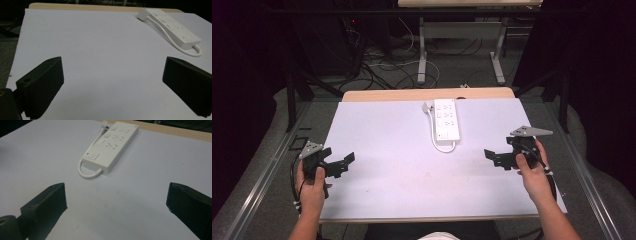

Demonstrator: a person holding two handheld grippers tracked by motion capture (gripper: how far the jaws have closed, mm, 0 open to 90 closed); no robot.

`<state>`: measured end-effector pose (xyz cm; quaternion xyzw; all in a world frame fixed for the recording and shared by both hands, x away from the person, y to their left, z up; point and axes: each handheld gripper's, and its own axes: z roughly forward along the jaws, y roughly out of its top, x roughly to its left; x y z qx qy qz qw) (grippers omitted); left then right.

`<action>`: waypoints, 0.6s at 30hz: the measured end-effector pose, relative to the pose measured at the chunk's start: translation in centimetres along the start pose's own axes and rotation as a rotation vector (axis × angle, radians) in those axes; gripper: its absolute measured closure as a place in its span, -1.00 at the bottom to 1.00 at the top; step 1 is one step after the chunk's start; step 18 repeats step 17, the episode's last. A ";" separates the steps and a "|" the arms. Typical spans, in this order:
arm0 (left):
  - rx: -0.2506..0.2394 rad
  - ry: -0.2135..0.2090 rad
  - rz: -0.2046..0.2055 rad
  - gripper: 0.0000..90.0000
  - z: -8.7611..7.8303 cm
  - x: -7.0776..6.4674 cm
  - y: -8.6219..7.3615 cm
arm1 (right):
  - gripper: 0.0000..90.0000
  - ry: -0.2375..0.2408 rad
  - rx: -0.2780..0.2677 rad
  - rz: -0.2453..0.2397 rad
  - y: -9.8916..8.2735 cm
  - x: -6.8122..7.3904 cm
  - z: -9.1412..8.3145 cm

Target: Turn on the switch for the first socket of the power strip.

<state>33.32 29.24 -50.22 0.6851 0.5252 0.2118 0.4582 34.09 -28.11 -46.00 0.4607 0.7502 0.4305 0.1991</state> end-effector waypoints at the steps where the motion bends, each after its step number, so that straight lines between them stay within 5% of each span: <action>1: 0.000 0.000 -0.001 -0.92 0.0 0.0 0.0 | -0.93 -0.008 0.002 0.001 -0.3 -0.3 -0.2; 18: 0.004 0.002 -0.002 -0.92 0.1 -0.1 0.0 | -0.89 -0.058 -0.010 0.070 -3.1 -3.0 -1.2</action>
